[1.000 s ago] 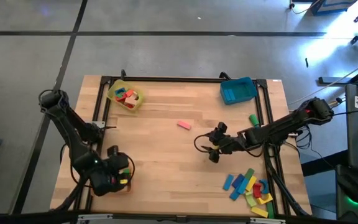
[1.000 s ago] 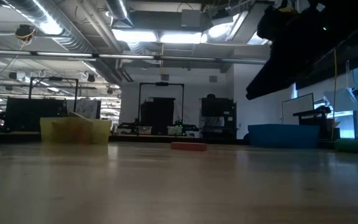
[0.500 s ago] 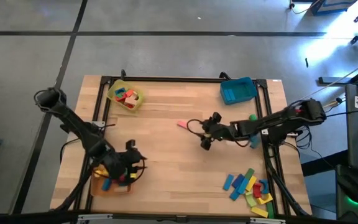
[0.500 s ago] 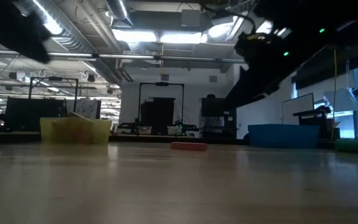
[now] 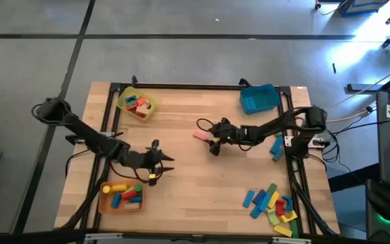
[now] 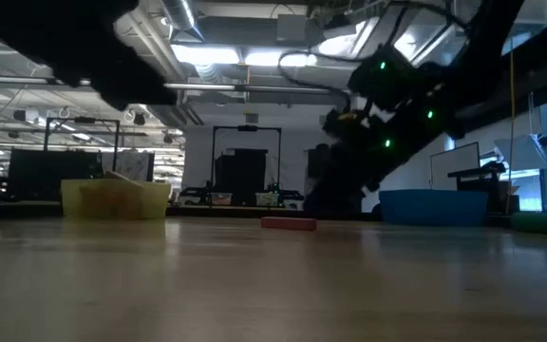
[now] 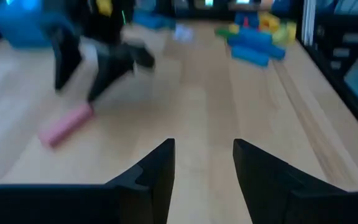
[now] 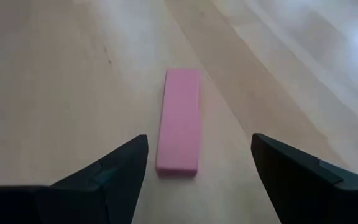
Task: Sort blocks by size
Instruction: Put the pink rectangular block into the blue bin
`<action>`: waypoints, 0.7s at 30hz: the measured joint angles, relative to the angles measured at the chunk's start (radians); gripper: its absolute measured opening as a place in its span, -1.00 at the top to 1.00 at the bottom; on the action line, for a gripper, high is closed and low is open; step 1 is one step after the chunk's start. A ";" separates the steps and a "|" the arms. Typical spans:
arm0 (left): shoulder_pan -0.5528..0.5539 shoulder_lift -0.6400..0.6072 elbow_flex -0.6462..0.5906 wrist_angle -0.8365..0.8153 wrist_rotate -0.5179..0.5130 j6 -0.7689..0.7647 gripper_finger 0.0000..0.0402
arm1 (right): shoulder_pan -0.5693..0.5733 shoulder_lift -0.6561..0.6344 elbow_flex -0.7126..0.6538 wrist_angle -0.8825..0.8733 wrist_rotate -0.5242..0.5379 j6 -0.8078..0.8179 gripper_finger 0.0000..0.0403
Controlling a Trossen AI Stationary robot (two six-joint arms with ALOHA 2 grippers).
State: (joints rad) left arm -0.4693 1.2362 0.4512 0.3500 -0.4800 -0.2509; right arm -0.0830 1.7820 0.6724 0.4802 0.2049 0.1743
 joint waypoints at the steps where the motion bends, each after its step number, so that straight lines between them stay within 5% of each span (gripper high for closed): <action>1: 0.020 0.000 -0.017 0.057 0.012 0.032 0.27 | -0.006 0.025 0.000 0.030 -0.007 0.000 -0.44; 10: 0.184 0.000 -0.093 0.324 0.088 0.180 0.29 | -0.003 0.132 0.017 0.119 -0.004 -0.023 -0.36; 21: 0.197 0.000 -0.098 0.317 0.090 0.184 0.29 | -0.002 0.133 0.017 0.117 0.005 -0.019 0.42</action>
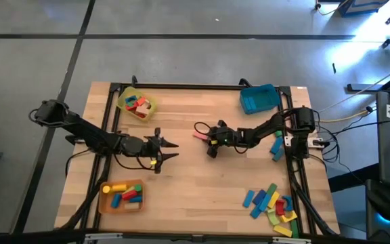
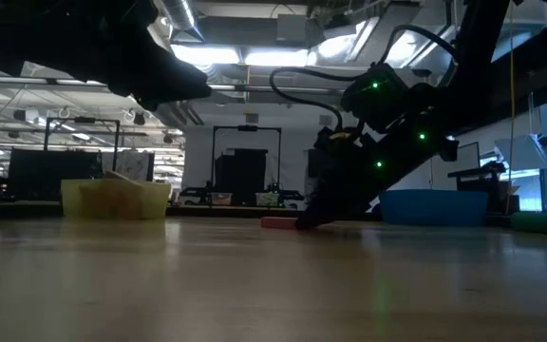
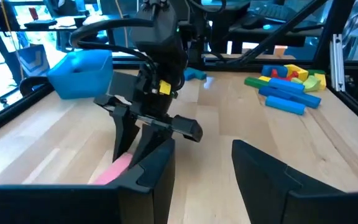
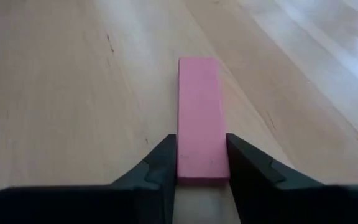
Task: Sort blocks by size
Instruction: Put the pink rectangular block into the blue bin
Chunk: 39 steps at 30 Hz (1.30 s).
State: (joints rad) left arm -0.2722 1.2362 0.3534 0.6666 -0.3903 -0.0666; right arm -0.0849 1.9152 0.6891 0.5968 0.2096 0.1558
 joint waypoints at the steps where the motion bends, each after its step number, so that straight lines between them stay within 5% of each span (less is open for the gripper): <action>1: 0.000 0.000 0.000 0.001 0.000 0.019 0.29 | 0.000 0.000 0.000 0.000 0.000 0.000 0.45; 9: 0.003 0.000 0.002 0.056 -0.005 0.201 0.29 | -0.002 -0.049 -0.005 -0.052 0.032 0.001 0.45; 16: 0.004 0.000 0.002 0.088 -0.005 0.391 0.29 | -0.002 -0.239 -0.004 -0.238 0.079 -0.003 0.45; 27: 0.064 0.000 0.002 0.137 -0.006 0.465 0.29 | -0.020 -0.655 -0.003 -0.665 0.395 -0.013 0.44; 31: 0.090 0.000 0.002 0.134 -0.006 0.456 0.29 | -0.090 -0.778 -0.003 -0.785 0.505 -0.015 0.44; 39: 0.115 0.000 0.002 0.123 -0.006 0.386 0.29 | -0.357 -0.834 -0.003 -0.953 0.453 -0.025 0.43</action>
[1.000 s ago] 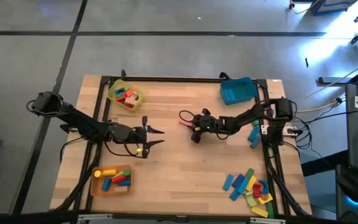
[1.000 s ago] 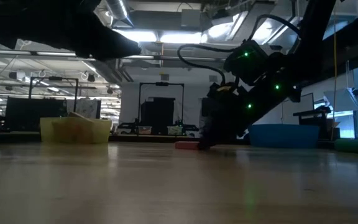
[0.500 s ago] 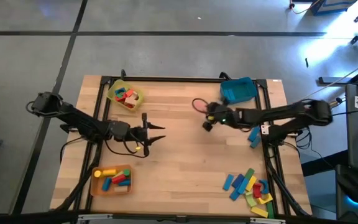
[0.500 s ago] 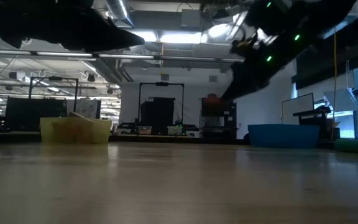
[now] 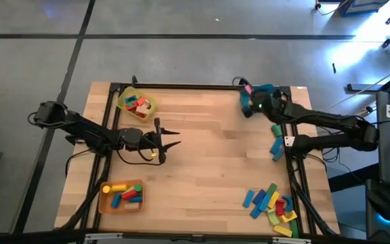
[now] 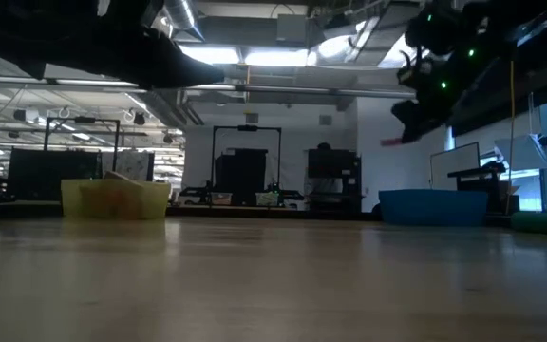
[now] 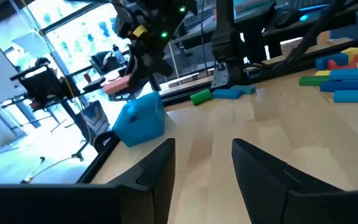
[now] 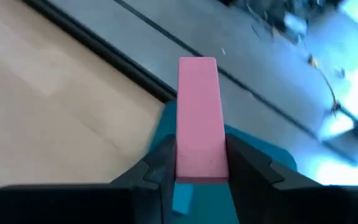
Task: Sort blocks by size
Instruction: Put the pink rectangular block into the blue bin, then put the green cylindrical block into the light orange bin
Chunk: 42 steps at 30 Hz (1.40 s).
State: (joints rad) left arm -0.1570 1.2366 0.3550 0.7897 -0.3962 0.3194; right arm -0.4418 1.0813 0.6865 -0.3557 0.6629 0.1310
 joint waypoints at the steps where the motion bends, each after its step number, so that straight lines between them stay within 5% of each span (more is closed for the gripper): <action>1: 0.000 0.000 0.000 -0.005 0.000 -0.007 0.29 | -0.036 0.007 0.000 -0.004 -0.021 0.006 0.43; 13: 0.000 0.000 0.000 0.001 0.000 0.021 0.29 | -0.326 0.162 0.000 -0.020 -0.401 0.132 0.43; 24: 0.000 0.000 0.000 -0.002 0.000 0.027 0.29 | -0.338 0.249 0.000 -0.015 -0.422 0.157 0.38; 36: -0.001 0.000 0.000 -0.014 0.006 0.003 0.29 | -0.334 0.215 0.026 -0.079 -0.457 0.157 -0.25; 42: 0.001 0.000 0.000 -0.013 0.008 0.002 0.29 | -0.210 0.141 0.118 -0.214 -0.498 0.195 -0.36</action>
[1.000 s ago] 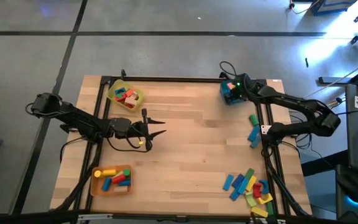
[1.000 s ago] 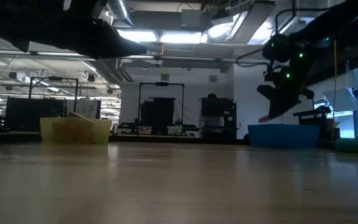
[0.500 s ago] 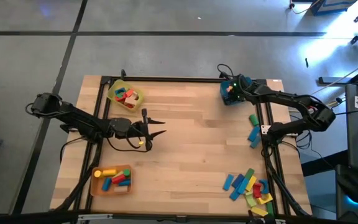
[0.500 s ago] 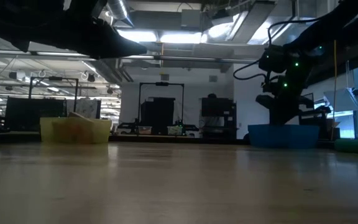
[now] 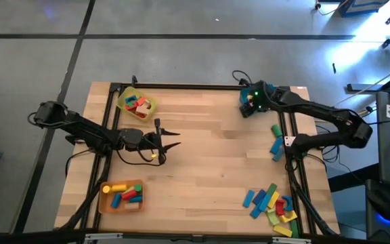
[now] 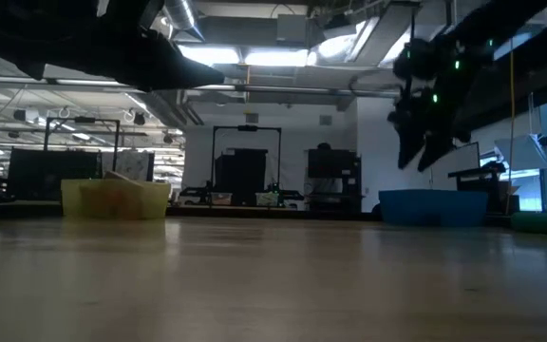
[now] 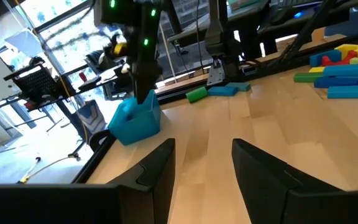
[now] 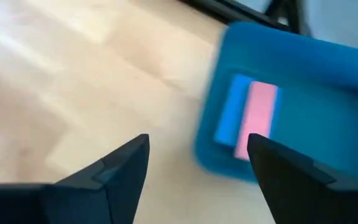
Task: Sort blocks by size
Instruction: Put the green cylindrical block into the light orange bin
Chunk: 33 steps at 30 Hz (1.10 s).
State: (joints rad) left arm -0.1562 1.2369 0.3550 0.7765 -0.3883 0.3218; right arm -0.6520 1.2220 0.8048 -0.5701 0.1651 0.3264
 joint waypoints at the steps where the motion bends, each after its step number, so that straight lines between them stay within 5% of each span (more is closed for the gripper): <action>1: 0.002 0.000 0.000 0.001 0.000 0.000 0.29 | 0.030 -0.010 0.019 -0.032 0.001 0.009 -0.36; 15: 0.003 0.000 0.000 0.009 0.000 -0.030 0.29 | 0.335 -0.027 0.045 -0.547 0.003 0.385 -0.22; 21: 0.003 0.000 0.000 0.032 0.000 -0.034 0.29 | 0.305 -0.019 -0.066 -0.559 0.043 0.481 -0.10; 33: 0.003 0.000 0.000 0.021 0.000 -0.057 0.29 | 0.149 0.023 -0.124 -0.523 0.085 0.367 0.09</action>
State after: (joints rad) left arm -0.1535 1.2369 0.3550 0.7979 -0.3882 0.2650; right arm -0.5031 1.2447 0.6804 -1.0927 0.2503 0.6938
